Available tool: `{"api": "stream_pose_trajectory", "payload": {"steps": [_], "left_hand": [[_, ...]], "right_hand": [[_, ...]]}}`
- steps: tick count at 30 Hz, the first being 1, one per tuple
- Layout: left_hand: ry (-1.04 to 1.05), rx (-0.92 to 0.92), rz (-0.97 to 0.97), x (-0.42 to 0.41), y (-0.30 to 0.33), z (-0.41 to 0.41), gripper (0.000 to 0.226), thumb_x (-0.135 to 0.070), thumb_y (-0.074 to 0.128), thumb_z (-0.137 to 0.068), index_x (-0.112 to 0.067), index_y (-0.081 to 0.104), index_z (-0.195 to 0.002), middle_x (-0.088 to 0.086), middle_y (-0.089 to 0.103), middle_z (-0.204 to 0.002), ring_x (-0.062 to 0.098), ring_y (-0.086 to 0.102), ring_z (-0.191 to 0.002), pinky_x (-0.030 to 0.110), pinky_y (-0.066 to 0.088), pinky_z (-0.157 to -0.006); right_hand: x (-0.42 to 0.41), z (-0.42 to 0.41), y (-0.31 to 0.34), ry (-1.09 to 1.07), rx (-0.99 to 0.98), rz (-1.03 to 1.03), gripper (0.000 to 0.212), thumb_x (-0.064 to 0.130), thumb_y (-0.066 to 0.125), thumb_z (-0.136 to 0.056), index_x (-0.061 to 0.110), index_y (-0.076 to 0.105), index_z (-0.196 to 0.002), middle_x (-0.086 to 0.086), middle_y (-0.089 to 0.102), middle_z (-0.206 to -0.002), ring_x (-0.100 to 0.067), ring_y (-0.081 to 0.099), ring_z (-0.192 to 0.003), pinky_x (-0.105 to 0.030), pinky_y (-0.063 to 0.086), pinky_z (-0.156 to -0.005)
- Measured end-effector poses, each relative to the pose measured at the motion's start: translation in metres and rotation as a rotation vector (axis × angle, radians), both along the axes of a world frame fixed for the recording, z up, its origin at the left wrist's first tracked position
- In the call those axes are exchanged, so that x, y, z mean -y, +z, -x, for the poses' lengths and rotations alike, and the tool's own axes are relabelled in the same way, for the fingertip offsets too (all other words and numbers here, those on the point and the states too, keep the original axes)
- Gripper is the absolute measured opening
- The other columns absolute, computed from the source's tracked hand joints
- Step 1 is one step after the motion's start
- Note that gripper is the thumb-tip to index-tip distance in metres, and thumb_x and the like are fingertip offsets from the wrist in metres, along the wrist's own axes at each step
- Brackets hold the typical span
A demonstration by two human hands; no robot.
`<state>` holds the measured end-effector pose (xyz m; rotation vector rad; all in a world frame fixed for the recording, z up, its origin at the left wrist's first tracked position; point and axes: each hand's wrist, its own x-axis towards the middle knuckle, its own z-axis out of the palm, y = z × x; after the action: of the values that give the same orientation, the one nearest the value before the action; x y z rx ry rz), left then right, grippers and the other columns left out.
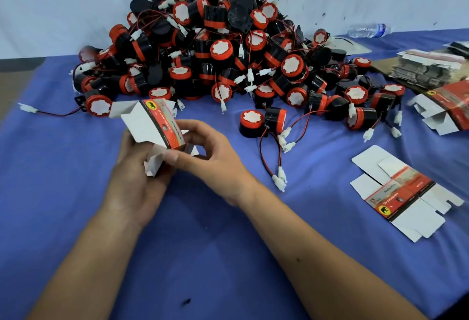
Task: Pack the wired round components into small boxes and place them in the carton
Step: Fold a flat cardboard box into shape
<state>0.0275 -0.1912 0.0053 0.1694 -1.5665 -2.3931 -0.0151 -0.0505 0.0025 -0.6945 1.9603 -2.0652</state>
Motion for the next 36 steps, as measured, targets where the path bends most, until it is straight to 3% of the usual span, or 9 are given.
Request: {"api": "stream_pose_trajectory", "payload": {"steps": [3,7,12,16,20,24,29,32,36], "left_hand": [[-0.11,-0.083,0.189,-0.008,0.001,-0.004,0.046,-0.023,0.05,-0.105,-0.023,0.048,-0.151,0.0,0.069,-0.133,0.02,0.068,-0.12,0.038,0.06,-0.091],[-0.156,-0.157,0.453,-0.014,0.0,-0.005,0.066,-0.038,0.057,-0.097,-0.031,0.035,-0.159,-0.032,0.056,-0.141,0.004,0.058,-0.132,0.042,0.05,-0.104],[-0.504,-0.054,0.134,0.02,0.004,-0.007,0.115,-0.039,0.097,-0.062,-0.047,0.033,-0.158,0.002,0.065,-0.143,0.024,0.062,-0.132,0.035,0.057,-0.099],[-0.373,-0.009,0.173,0.02,0.005,-0.004,0.097,-0.028,0.084,-0.07,-0.051,0.039,-0.153,0.007,0.075,-0.123,0.027,0.072,-0.112,0.034,0.062,-0.08],[-0.291,-0.013,0.206,0.022,0.006,-0.003,0.1,-0.041,0.085,-0.073,-0.056,0.028,-0.155,0.002,0.076,-0.114,0.02,0.073,-0.104,0.033,0.061,-0.076],[-0.367,-0.04,0.314,0.018,0.009,-0.005,0.134,-0.066,0.097,-0.045,-0.055,0.024,-0.157,0.0,0.074,-0.122,0.019,0.07,-0.118,0.026,0.059,-0.085],[-0.319,-0.044,0.296,0.018,0.008,-0.005,0.11,-0.054,0.094,-0.062,-0.051,0.035,-0.155,0.011,0.071,-0.121,0.026,0.068,-0.117,0.034,0.06,-0.087],[-0.205,0.001,0.202,0.015,0.007,-0.005,0.085,-0.049,0.075,-0.071,-0.042,0.046,-0.151,0.016,0.066,-0.135,0.031,0.067,-0.121,0.043,0.062,-0.088],[-0.1,0.057,0.023,0.011,0.008,-0.002,0.076,-0.047,0.066,-0.083,-0.012,0.05,-0.149,0.016,0.071,-0.122,0.027,0.072,-0.105,0.039,0.062,-0.076]], "right_hand": [[0.003,-0.003,0.003,0.002,0.103,0.1,0.059,0.047,0.077,-0.075,0.015,0.061,-0.122,-0.007,0.069,-0.111,-0.023,0.068,-0.107,-0.041,0.058,-0.09],[0.002,-0.002,0.003,0.037,0.121,0.07,0.072,0.052,0.075,-0.072,0.008,0.058,-0.126,-0.02,0.066,-0.124,-0.037,0.063,-0.12,-0.059,0.05,-0.104],[-0.002,-0.003,0.007,0.102,0.122,0.092,0.07,0.048,0.076,-0.071,-0.003,0.064,-0.117,-0.029,0.068,-0.111,-0.031,0.065,-0.102,-0.054,0.052,-0.095],[-0.004,-0.006,0.012,0.197,0.144,0.089,0.11,0.073,0.083,-0.059,-0.014,0.059,-0.122,-0.033,0.065,-0.113,-0.034,0.063,-0.1,-0.046,0.049,-0.09],[-0.005,-0.008,0.015,0.195,0.162,0.106,0.104,0.077,0.082,-0.053,-0.003,0.066,-0.118,-0.009,0.072,-0.101,-0.02,0.068,-0.091,-0.035,0.053,-0.085],[-0.001,-0.01,0.013,0.173,0.148,0.053,0.113,0.078,0.081,-0.053,-0.008,0.062,-0.124,-0.029,0.068,-0.114,-0.034,0.064,-0.105,-0.059,0.047,-0.103],[-0.004,-0.006,0.007,0.249,0.166,0.076,0.098,0.077,0.08,-0.061,0.0,0.063,-0.121,-0.016,0.071,-0.109,-0.029,0.067,-0.105,-0.048,0.054,-0.095],[0.0,-0.005,0.004,0.344,0.163,0.124,0.085,0.071,0.083,-0.065,0.006,0.061,-0.114,-0.004,0.07,-0.105,-0.026,0.066,-0.105,-0.042,0.054,-0.094],[0.0,-0.002,0.001,0.376,0.178,0.2,0.093,0.06,0.09,-0.063,0.002,0.057,-0.127,-0.021,0.065,-0.124,-0.038,0.062,-0.119,-0.053,0.05,-0.106]]}}
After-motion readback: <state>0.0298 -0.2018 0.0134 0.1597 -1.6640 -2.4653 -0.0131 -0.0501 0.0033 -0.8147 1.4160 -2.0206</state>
